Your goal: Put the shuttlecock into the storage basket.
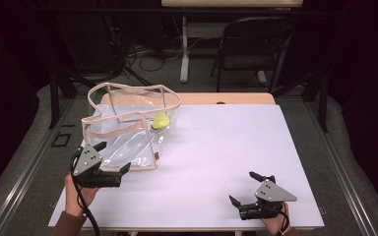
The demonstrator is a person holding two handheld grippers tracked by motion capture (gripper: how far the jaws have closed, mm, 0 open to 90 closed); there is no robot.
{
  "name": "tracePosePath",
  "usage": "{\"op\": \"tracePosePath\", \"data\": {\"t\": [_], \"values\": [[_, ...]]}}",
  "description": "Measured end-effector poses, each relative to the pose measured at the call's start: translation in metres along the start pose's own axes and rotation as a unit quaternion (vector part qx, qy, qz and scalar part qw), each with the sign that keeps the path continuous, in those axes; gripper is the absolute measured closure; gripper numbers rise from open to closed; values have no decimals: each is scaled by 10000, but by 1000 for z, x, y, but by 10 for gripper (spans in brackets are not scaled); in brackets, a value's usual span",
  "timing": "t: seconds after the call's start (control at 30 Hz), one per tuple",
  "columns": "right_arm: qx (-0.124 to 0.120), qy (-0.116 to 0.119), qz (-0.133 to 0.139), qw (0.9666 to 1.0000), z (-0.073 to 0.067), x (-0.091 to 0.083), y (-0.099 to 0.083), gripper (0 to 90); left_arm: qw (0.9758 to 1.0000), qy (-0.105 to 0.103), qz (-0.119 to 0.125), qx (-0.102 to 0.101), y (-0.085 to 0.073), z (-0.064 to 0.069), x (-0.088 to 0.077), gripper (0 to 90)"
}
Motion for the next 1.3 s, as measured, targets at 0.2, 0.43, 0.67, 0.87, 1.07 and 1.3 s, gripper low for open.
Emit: {"op": "tracePosePath", "data": {"t": [0.2, 0.43, 0.67, 0.87, 1.07, 1.3], "values": [[10, 2, -19, 10000, 0, 0, 0, 1, 9997, -26, -166, -156, -16, -1, 5, 0], [4, 0, -26, 10000, 0, 0, 0, 1, 9995, -29, -200, -236, -30, -3, 7, 0], [-2, -7, -24, 10000, 0, 0, 0, 1, 9994, 13, -137, -322, -48, -8, 8, 0], [-11, -2, -27, 10000, 0, 1, 0, 1, 9992, -5, -129, -374, -59, -10, 10, 0], [-12, -1, -29, 10000, 0, 1, 0, 1, 9994, -15, -136, -315, -69, -5, 11, 0], [-9, -7, -22, 10000, 0, 0, 0, 1, 9997, -72, -91, -220, -76, -1, 12, 0]]}}
Point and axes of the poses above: each handheld gripper's, and its own axes: x roughly forward along the jaws, y roughly out of its top, z roughly to its right, the point moved 1 cm from there along x, roughly forward along the jaws, and after that the axes turned 10 degrees about -x, right-handed, at the moved point
